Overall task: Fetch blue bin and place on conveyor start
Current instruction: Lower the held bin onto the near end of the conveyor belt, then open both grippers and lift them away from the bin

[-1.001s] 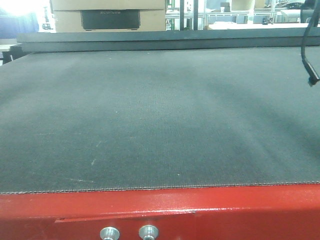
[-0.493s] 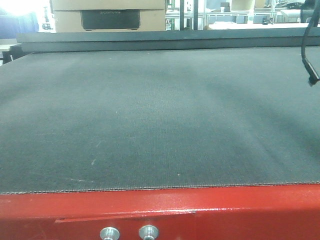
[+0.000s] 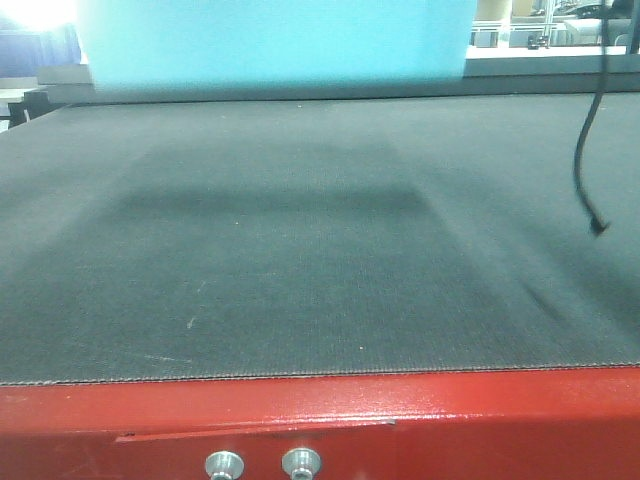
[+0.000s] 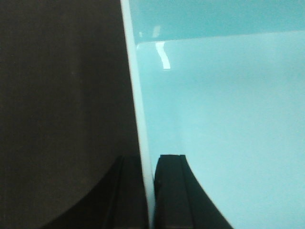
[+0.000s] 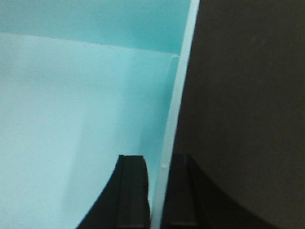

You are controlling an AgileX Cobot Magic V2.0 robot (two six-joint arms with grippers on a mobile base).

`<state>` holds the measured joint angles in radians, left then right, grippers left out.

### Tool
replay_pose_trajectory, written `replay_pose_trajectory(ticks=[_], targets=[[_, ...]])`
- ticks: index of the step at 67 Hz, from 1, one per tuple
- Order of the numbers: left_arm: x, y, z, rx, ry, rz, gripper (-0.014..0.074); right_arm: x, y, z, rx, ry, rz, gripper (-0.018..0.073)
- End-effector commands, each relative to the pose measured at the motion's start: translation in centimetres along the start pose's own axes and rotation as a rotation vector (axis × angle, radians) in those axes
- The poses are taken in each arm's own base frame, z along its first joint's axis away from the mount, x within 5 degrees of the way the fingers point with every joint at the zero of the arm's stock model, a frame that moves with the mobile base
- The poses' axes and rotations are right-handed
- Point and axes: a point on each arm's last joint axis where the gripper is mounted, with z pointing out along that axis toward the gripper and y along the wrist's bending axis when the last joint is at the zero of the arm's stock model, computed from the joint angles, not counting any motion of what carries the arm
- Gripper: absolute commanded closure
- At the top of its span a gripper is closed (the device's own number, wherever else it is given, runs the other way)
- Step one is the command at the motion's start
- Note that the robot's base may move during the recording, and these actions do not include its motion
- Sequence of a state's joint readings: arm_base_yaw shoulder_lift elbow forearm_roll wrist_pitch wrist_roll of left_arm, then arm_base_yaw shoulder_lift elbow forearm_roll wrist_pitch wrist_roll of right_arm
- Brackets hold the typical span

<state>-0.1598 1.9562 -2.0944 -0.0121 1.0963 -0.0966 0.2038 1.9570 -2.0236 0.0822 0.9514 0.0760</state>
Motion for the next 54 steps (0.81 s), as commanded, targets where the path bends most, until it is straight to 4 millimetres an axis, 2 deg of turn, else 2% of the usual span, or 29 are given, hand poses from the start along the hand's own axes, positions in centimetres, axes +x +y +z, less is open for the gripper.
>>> replay_pose_trajectory(ticks=[1, 9, 15, 19, 23, 28, 33, 38, 43, 44, 54], targets=[[0.8, 0.4, 1.8, -0.013, 0.044, 0.009, 0.0708, -0.2, -0.4, 0.8, 0.011, -0.013, -0.023, 0.0713], [2.3, 0.6, 4.4, -0.019, 0.105, 0.008, 0.0708, 0.6, -0.7, 3.1, 0.018, 0.04, -0.02, 0.0713], [3.2, 0.7, 5.6, -0.02, 0.124, 0.008, 0.0708, 1.1, -0.8, 4.2, 0.021, 0.071, -0.019, 0.0708], [3.6, 0.7, 6.0, -0.022, 0.136, 0.008, 0.0705, 1.4, -0.9, 4.9, 0.023, 0.097, -0.02, 0.0657], [3.8, 0.8, 6.1, -0.027, 0.144, 0.011, 0.0682, 1.7, -1.0, 5.2, 0.025, 0.123, -0.024, 0.0525], [3.8, 0.8, 6.1, -0.027, 0.144, 0.011, 0.0593, 1.9, -1.1, 5.4, 0.027, 0.136, -0.023, 0.0315], [3.8, 0.8, 6.1, -0.033, 0.139, 0.016, 0.0444, 1.9, -1.1, 5.4, 0.028, 0.132, -0.024, 0.0106], [3.8, 0.9, 6.1, -0.035, 0.139, 0.017, 0.0239, 1.7, -1.1, 5.1, 0.032, 0.125, -0.028, -0.0019], [3.8, 0.9, 6.0, -0.035, 0.142, 0.017, -0.0019, 1.5, -1.1, 4.6, 0.033, 0.115, -0.03, 0.0001], [3.8, 0.9, 6.0, -0.035, 0.142, 0.017, -0.0037, 1.5, -1.1, 4.6, 0.033, 0.116, -0.03, 0.0005], [3.4, 0.9, 4.3, -0.043, 0.129, 0.023, 0.0069, 0.9, -0.9, 2.5, 0.029, 0.085, -0.032, 0.0085]])
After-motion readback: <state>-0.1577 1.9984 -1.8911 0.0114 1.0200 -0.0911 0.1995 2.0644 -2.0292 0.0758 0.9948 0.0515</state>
